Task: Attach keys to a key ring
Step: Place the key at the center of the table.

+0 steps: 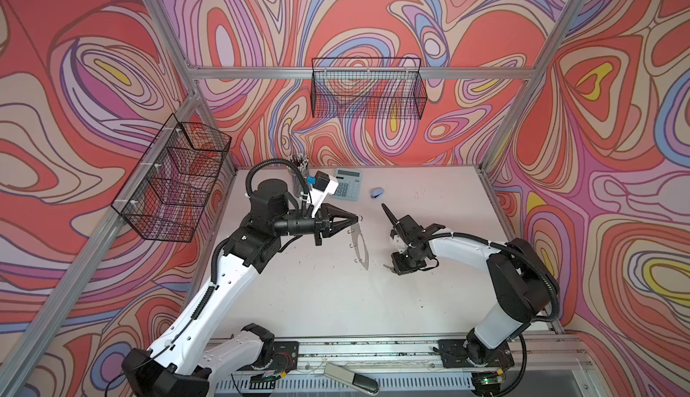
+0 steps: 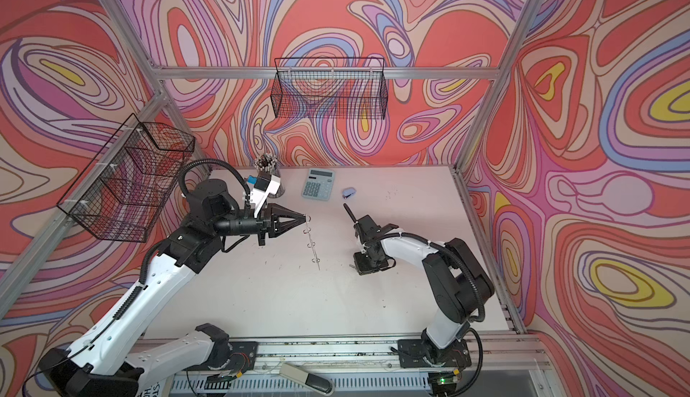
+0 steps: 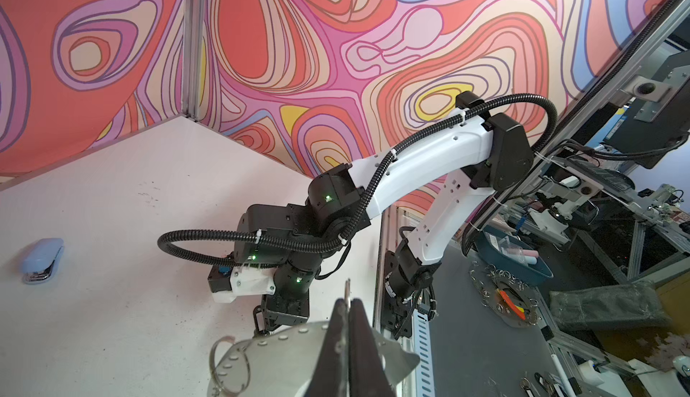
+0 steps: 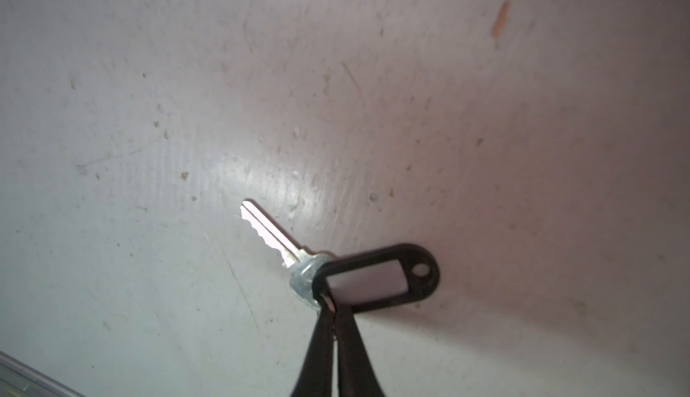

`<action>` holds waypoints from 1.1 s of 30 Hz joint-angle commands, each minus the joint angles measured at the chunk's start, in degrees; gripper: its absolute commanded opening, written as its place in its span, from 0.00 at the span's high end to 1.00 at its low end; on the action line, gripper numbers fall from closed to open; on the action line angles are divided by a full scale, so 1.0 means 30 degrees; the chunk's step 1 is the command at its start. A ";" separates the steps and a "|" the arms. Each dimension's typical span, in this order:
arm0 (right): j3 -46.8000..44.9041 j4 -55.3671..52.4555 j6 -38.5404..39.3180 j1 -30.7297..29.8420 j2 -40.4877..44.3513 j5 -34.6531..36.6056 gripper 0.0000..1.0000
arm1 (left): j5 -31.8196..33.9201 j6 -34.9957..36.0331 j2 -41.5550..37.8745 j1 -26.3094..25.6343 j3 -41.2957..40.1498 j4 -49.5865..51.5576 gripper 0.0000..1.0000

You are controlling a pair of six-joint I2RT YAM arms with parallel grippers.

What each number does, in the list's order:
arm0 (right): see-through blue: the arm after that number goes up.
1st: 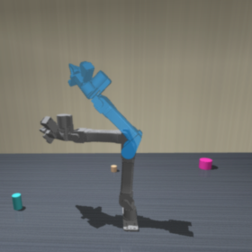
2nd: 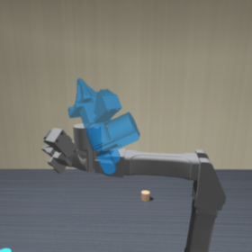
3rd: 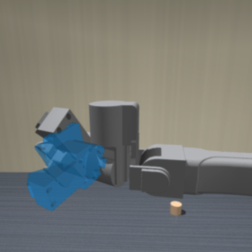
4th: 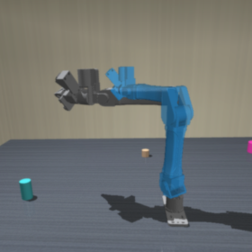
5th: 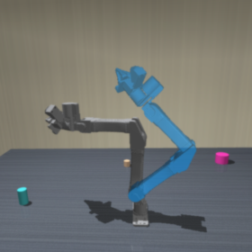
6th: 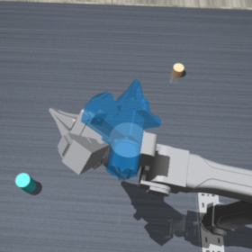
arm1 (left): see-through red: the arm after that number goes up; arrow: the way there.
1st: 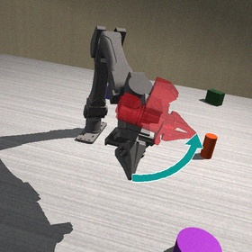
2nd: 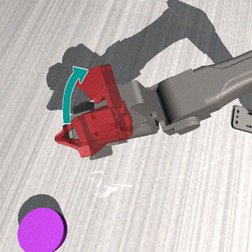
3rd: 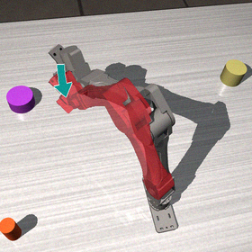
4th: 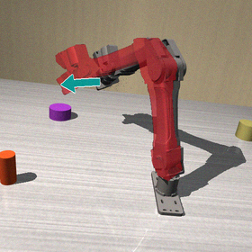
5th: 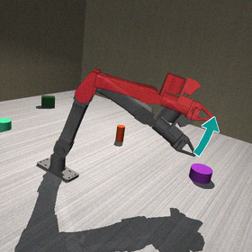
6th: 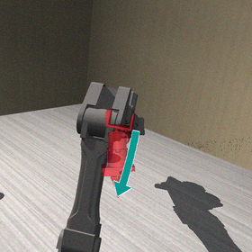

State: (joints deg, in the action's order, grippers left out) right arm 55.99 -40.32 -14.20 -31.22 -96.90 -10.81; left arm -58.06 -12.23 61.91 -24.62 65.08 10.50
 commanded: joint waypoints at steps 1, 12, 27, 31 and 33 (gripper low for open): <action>0.0131 -0.1725 0.0455 -0.0288 -0.1211 0.0081 1.00 | -0.0423 0.0180 -0.0251 0.0169 -0.0059 -0.0366 1.00; 0.1085 -0.2185 -0.0081 -0.0588 -0.2180 0.0062 1.00 | -0.0458 -0.0228 -0.0218 0.0134 -0.0189 -0.0846 1.00; -0.0468 0.1904 -0.3441 -0.0579 0.3348 0.1958 0.79 | -0.0451 -0.0024 -0.0394 0.0155 -0.0186 -0.0659 1.00; -0.2545 0.4578 -0.4298 -0.0608 0.5476 0.2457 0.80 | -0.0538 -0.0111 -0.0385 0.0169 -0.0214 -0.0762 1.00; -0.4444 0.6790 -0.4706 -0.0638 0.7013 0.2445 0.80 | -0.0381 -0.0193 -0.0445 0.0152 -0.0301 -0.0911 1.00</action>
State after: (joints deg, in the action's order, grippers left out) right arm 47.62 -28.53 -24.99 -32.73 -80.05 -5.34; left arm -58.28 -12.67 61.89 -24.36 64.84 10.41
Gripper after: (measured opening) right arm 0.199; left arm 0.047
